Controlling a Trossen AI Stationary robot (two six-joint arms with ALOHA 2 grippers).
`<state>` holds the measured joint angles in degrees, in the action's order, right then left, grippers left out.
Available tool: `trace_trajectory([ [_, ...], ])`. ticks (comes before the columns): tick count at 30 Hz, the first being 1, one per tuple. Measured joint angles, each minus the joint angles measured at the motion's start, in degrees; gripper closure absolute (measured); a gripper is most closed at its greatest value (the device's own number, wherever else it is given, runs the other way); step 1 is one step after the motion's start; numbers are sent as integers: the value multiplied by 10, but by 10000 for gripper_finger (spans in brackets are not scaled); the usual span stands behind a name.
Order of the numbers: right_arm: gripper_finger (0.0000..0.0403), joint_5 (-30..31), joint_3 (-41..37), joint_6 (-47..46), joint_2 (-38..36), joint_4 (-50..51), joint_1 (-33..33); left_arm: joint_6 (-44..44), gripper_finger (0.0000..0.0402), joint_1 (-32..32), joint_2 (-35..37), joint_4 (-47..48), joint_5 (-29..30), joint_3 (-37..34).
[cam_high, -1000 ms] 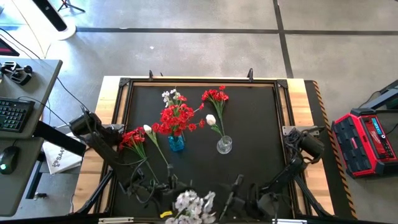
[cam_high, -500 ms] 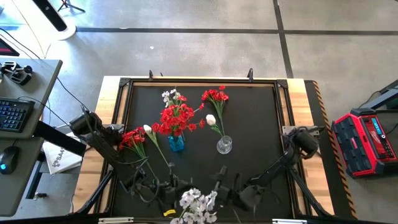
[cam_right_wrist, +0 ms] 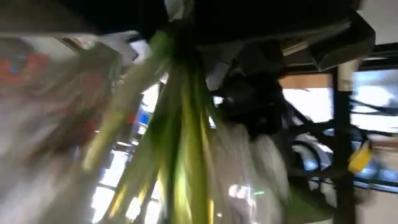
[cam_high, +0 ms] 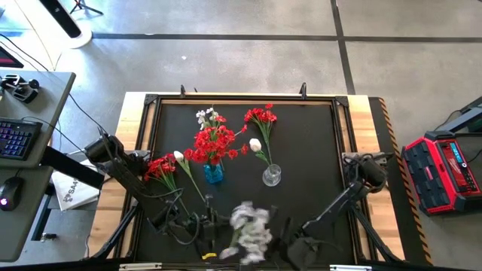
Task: Sort flowers into vase by color
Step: Put the white flowers into the transparent vase
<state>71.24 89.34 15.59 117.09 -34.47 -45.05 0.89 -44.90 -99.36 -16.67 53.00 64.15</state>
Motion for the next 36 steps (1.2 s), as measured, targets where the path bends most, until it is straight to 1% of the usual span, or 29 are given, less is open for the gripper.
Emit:
trace_trajectory([
  [2,390,56,0,3,-9,19,-15,-47,368,4,0,52,0,1],
  [4,397,102,0,-7,-29,57,-29,-99,346,8,-1,122,-2,0],
  [6,400,128,-15,-48,-62,106,-40,-163,326,15,-1,193,-3,0],
  [8,401,127,-45,-132,-99,180,-47,-224,310,22,-1,253,-2,0],
  [11,402,118,-98,-295,-167,339,-43,-296,295,24,-1,327,-1,-1],
  [15,402,110,-170,-539,-271,551,-10,-355,290,8,-1,370,-2,-1],
  [17,403,93,-199,-599,-311,601,9,-364,290,-5,-1,370,-1,-1],
  [20,403,66,-220,-603,-366,615,36,-364,289,-23,-1,370,-1,-1],
  [25,403,6,-220,-534,-428,608,64,-369,289,-47,-1,364,2,-1],
  [29,403,2,-220,-511,-456,621,75,-378,289,-57,-1,364,3,-1],
  [33,403,-8,-220,-531,-460,662,84,-380,289,-61,-1,364,3,-1],
  [36,403,-16,-220,-575,-460,715,92,-382,289,-62,-1,364,4,-1],
])
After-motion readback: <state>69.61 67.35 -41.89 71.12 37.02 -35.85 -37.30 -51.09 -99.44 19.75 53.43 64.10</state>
